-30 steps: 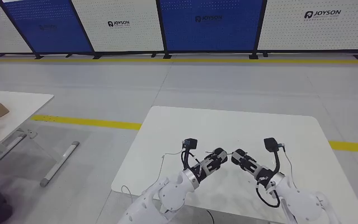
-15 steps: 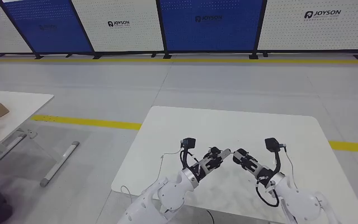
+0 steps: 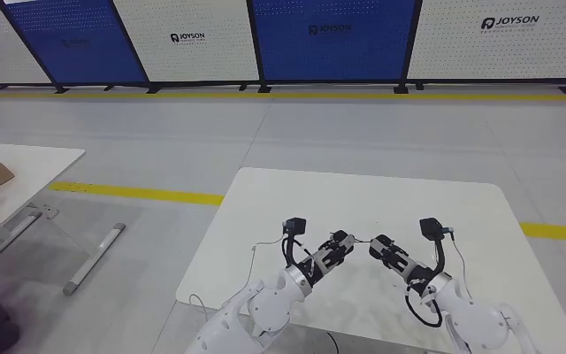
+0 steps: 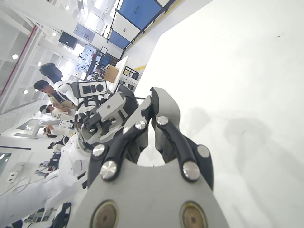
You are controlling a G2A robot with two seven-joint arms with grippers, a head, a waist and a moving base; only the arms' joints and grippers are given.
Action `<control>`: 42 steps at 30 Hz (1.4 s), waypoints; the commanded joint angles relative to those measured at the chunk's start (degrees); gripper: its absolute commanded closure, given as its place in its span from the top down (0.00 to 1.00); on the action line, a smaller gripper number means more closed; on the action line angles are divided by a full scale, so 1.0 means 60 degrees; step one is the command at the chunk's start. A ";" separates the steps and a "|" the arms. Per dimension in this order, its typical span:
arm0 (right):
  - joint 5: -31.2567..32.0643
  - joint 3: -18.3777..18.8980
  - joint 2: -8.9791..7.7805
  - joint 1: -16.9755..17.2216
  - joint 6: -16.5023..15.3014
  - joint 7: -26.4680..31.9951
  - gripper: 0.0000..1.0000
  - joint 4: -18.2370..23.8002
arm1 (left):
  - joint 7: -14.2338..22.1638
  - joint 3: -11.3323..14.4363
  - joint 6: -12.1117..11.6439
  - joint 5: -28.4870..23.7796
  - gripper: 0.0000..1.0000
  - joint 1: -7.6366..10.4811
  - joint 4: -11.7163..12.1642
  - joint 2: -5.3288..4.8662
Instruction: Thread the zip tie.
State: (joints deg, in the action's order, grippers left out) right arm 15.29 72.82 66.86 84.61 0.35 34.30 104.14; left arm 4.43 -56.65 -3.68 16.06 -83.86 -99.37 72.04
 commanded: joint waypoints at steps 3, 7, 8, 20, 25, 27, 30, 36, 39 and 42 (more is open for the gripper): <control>0.0055 0.0032 -0.0016 0.0025 0.0000 -0.0024 0.00 0.0036 | -0.0030 -0.0019 0.0004 -0.0082 0.11 0.0033 0.0030 0.0008; 0.0028 0.0073 -0.0031 0.0048 0.0002 -0.0011 0.00 0.0061 | 0.0017 0.0001 0.0026 -0.0025 0.00 0.0046 0.0044 0.0006; 0.0017 0.0082 -0.0034 0.0051 -0.0001 -0.0007 0.00 0.0064 | 0.0019 0.0008 0.0027 -0.0020 0.00 0.0048 0.0046 0.0007; -0.0076 0.0076 -0.0065 0.0001 -0.0038 0.0130 0.76 0.0033 | 0.0027 0.0119 0.0071 -0.0001 0.00 0.0133 0.0077 0.0033; -0.0121 0.0052 -0.0071 -0.0020 -0.0057 0.0120 1.00 0.0009 | -0.0041 0.0168 0.0117 0.0004 0.00 0.0173 0.0105 0.0051; -0.0134 0.0043 -0.0074 -0.0025 -0.0083 0.0118 1.00 0.0005 | -0.0084 0.0172 0.0149 -0.0031 0.00 0.0182 0.0107 0.0059; -0.0132 0.0035 -0.0081 -0.0019 -0.0117 0.0116 1.00 0.0018 | -0.0245 0.0152 0.0185 -0.0179 0.00 0.0184 0.0097 0.0078; 0.0270 0.0045 -0.0120 0.0114 -0.0130 0.0044 1.00 0.0096 | -0.0840 -0.0010 -0.0031 -0.0902 0.00 0.0088 0.0007 0.0134; 0.0481 0.0091 -0.0134 0.0174 0.0004 -0.0118 1.00 0.0030 | -0.0899 -0.0099 -0.0176 -0.1377 0.00 0.0026 -0.0023 0.0151; 0.1029 0.0039 -0.0154 0.0117 0.0502 -0.0010 1.00 -0.0096 | -0.0868 -0.0111 -0.0206 -0.1477 0.00 0.0021 -0.0026 0.0153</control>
State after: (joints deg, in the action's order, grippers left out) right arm 20.34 73.25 65.97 85.48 2.35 33.57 103.73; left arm -0.79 -57.33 -4.94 7.09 -83.75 -99.53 72.96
